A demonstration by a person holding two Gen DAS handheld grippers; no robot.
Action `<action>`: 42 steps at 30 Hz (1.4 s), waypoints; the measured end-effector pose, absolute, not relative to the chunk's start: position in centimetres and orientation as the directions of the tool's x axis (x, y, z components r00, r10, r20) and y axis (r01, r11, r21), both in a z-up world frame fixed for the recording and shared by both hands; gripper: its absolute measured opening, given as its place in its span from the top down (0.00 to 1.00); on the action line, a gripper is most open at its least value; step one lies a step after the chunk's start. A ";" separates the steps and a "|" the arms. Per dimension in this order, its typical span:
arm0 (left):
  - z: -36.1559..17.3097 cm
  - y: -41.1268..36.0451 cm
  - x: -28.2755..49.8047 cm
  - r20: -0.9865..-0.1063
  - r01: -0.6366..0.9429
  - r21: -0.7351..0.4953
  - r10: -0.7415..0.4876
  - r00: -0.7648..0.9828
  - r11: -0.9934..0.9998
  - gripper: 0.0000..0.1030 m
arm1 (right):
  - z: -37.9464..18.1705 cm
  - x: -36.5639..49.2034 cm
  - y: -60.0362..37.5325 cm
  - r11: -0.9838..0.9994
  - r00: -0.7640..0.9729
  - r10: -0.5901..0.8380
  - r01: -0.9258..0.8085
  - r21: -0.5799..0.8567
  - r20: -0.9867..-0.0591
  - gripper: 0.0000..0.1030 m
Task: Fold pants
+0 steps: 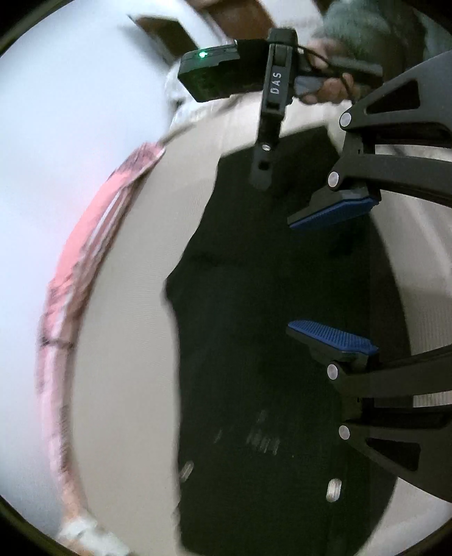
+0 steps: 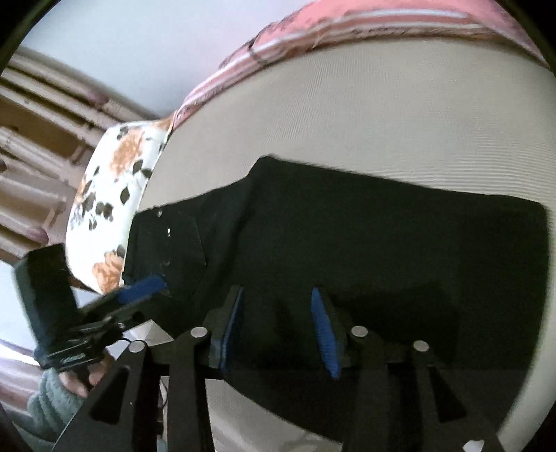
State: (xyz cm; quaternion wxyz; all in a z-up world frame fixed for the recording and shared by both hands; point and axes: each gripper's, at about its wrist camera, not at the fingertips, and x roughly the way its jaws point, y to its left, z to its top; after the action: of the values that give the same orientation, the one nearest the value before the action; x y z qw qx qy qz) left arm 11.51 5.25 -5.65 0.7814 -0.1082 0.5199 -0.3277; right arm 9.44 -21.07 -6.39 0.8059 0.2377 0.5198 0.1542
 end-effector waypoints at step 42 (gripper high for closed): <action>-11.0 -1.9 13.9 -0.673 0.223 -0.725 -0.739 -0.032 0.651 0.97 | -9.1 5.3 -32.1 0.760 0.510 0.412 0.264 0.593 -0.755 0.53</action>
State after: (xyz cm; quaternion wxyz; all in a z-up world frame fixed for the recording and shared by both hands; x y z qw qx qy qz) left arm 13.93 -1.89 -11.00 0.6640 -0.2078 0.6202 -0.3623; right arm 5.33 -32.08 -9.14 0.7984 0.3431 0.4927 0.0462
